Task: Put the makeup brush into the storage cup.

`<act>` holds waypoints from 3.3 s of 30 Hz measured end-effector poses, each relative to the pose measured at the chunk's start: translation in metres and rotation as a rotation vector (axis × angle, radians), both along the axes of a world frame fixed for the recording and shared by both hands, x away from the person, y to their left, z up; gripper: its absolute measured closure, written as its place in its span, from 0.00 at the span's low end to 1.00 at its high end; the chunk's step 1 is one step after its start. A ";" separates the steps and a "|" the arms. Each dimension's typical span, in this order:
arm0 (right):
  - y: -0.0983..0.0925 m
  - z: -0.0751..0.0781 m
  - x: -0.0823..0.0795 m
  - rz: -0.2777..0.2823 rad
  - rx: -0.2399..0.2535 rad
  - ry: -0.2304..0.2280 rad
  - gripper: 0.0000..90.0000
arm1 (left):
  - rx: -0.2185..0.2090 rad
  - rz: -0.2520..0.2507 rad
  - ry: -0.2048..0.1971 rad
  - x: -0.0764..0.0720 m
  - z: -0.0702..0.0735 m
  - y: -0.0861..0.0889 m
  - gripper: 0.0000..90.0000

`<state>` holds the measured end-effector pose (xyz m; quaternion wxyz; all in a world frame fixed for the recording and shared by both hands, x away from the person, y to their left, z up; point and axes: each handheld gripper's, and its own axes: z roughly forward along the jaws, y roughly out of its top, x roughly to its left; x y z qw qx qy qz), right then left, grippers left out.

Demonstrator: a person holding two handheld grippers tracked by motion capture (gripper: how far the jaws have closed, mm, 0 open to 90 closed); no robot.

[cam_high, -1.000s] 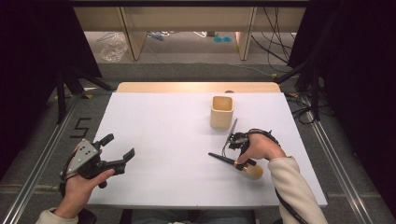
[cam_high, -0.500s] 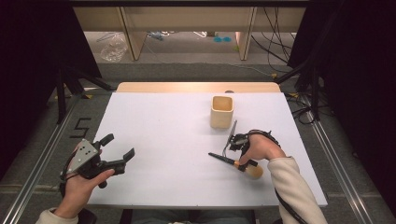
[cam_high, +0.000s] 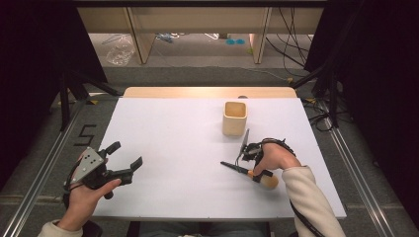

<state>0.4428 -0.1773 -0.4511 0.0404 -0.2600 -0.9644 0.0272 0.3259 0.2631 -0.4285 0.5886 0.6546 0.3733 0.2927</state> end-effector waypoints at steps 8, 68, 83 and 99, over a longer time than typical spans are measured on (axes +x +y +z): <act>0.001 0.000 0.001 0.014 -0.031 -0.002 0.67 | 0.001 0.001 0.000 0.000 0.000 0.000 0.07; 0.002 0.018 -0.003 0.033 0.040 -0.057 0.70 | 0.000 0.002 0.005 0.000 0.000 0.000 0.09; -0.002 0.028 -0.002 0.025 0.081 -0.056 0.70 | 0.000 -0.008 0.007 0.000 -0.001 -0.002 0.11; -0.006 0.047 0.003 0.011 0.100 -0.047 0.70 | 0.011 -0.015 0.008 0.000 -0.001 -0.003 0.12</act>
